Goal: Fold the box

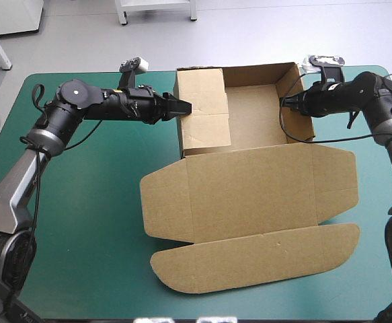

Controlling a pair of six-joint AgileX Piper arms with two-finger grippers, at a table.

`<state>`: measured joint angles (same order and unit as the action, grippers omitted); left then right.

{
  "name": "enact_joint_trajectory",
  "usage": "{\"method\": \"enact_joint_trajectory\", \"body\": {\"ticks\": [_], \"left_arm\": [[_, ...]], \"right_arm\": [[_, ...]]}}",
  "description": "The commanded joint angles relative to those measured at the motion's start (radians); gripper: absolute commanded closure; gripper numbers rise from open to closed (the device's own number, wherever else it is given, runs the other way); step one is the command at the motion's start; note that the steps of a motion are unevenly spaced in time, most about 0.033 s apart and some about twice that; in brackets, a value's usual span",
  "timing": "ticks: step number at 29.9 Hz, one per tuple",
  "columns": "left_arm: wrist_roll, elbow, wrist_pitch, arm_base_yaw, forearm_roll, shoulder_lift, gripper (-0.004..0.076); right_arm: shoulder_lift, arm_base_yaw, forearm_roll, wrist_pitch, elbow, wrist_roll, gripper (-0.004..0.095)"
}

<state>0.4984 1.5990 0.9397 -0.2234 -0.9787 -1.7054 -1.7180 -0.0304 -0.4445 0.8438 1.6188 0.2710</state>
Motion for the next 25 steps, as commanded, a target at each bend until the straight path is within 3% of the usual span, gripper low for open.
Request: {"method": "enact_joint_trajectory", "body": {"ticks": [1, 7, 18, 25], "left_arm": [[-0.068, 0.035, -0.025, -0.008, 0.026, 0.052, 0.0349], [-0.104, 0.035, -0.026, -0.008, 0.085, 0.05, 0.0359], [-0.329, 0.06, 0.028, -0.064, 0.439, 0.048, 0.0359], [-0.438, 0.159, 0.172, -0.137, 0.622, -0.025, 0.0359]], "right_arm": [[0.035, -0.031, 0.008, -0.03, 0.029, -0.072, 0.0919], [0.004, -0.082, 0.031, -0.02, 0.029, -0.116, 0.0919], [-0.04, -0.13, 0.044, -0.032, 0.029, -0.166, 0.0917], [-0.049, -0.138, 0.041, -0.05, 0.029, -0.181, 0.0916]]}}
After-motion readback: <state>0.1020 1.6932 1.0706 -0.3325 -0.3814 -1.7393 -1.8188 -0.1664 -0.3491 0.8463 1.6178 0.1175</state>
